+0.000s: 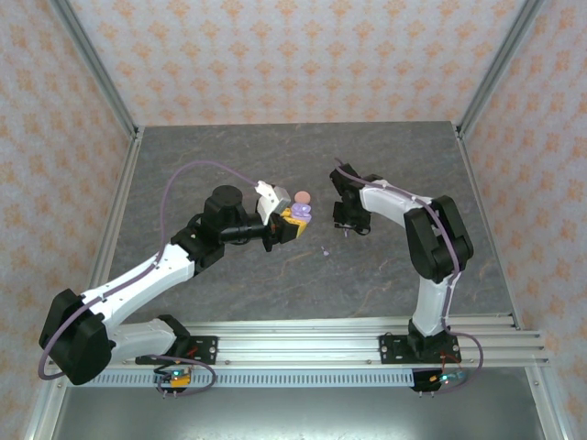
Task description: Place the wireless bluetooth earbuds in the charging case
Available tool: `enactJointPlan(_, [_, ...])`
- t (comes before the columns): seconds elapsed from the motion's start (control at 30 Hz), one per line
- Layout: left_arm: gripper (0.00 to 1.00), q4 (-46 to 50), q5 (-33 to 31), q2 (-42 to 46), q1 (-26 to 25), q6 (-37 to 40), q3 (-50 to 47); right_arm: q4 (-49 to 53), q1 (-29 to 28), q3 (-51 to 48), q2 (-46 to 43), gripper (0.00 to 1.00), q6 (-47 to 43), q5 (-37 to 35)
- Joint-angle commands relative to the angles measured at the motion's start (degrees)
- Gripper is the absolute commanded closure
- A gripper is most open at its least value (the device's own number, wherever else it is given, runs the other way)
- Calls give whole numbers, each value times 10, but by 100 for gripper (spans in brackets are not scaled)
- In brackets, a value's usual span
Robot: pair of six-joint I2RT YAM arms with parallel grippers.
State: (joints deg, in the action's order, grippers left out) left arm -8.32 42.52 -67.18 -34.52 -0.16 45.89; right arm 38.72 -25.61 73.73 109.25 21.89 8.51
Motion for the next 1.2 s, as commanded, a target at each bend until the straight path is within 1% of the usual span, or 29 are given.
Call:
enactJointPlan(0.0, [87, -4, -9, -1, -5, -6, 5, 21, -3, 15, 5, 67, 3, -19])
enactJointPlan(0.73, [87, 2, -11, 3, -5, -6, 3, 26, -3, 27, 39, 71, -8, -15])
enactJointPlan(0.87, [87, 3, -13, 5, -5, -6, 3, 27, -3, 26, 44, 74, -10, -14])
enactJointPlan(1.0, [87, 7, -16, 2, -5, -6, 3, 19, -4, 17, 34, 77, -6, -18])
enactJointPlan(1.17, [87, 6, -18, 1, -5, -7, 2, 5, -3, 5, 14, 79, -4, -19])
